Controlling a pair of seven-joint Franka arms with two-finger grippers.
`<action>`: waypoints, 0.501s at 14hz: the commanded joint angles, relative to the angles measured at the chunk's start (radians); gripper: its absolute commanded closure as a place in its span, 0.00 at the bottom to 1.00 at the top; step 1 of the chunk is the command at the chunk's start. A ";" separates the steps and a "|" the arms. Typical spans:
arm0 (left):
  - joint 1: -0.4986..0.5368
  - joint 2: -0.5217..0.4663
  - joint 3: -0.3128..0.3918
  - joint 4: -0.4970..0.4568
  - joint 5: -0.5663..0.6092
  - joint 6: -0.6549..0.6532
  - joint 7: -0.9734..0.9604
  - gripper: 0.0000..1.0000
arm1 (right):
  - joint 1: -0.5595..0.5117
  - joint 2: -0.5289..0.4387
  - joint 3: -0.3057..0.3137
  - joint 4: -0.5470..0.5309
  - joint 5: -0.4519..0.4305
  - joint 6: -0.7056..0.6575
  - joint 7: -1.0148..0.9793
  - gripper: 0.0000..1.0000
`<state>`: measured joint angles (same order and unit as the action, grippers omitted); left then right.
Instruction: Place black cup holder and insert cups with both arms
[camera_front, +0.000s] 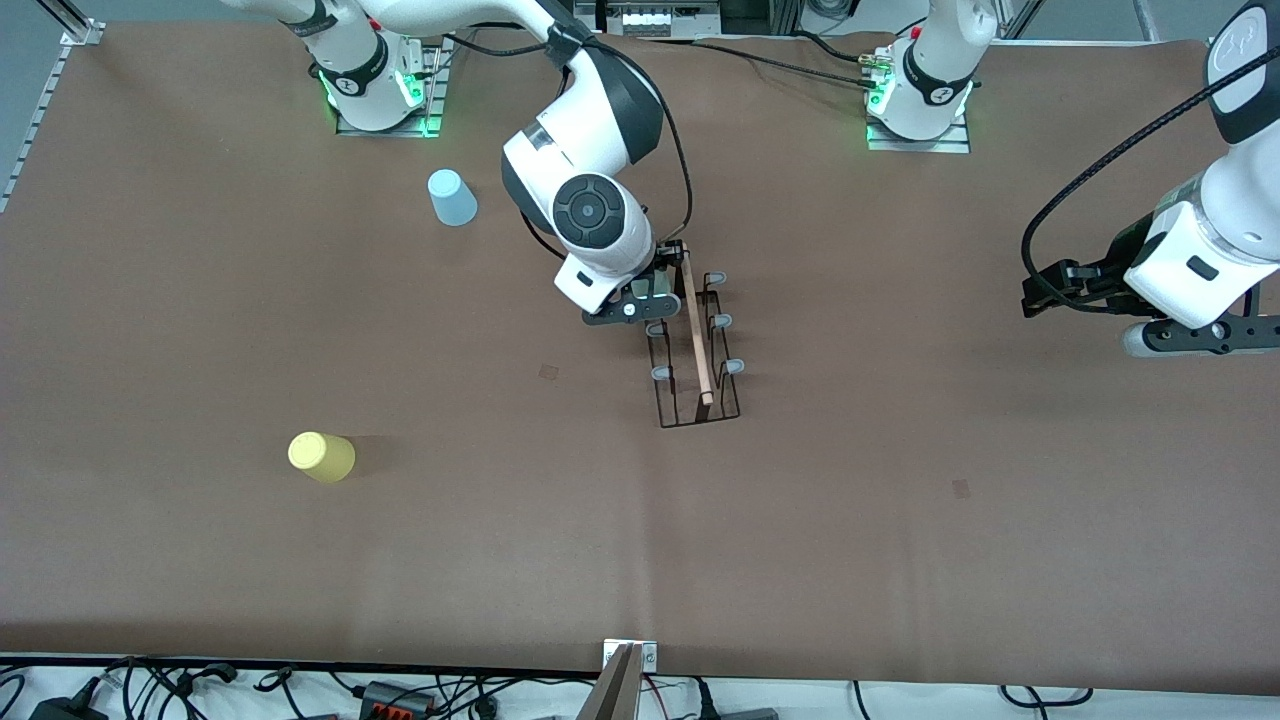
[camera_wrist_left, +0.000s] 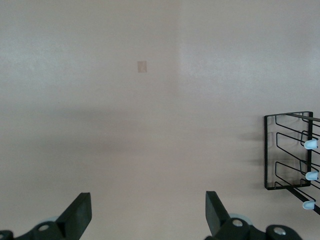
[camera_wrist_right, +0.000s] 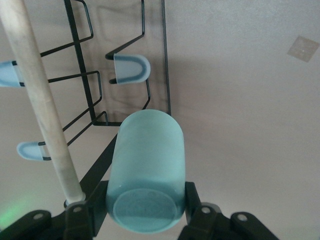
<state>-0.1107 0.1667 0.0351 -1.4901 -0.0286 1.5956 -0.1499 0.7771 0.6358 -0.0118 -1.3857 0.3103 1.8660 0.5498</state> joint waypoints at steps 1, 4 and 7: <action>0.000 -0.061 0.006 -0.084 -0.008 0.044 -0.003 0.00 | 0.004 0.036 0.001 0.039 0.012 -0.010 0.019 0.76; 0.018 -0.072 -0.003 -0.104 0.041 0.058 0.007 0.00 | 0.002 0.041 0.001 0.039 0.012 -0.004 0.013 0.71; 0.184 -0.072 -0.157 -0.125 0.041 0.085 0.043 0.00 | -0.001 0.036 -0.002 0.042 0.012 0.004 0.016 0.00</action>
<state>-0.0401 0.1281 -0.0116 -1.5617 -0.0038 1.6399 -0.1354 0.7770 0.6635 -0.0122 -1.3720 0.3103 1.8741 0.5503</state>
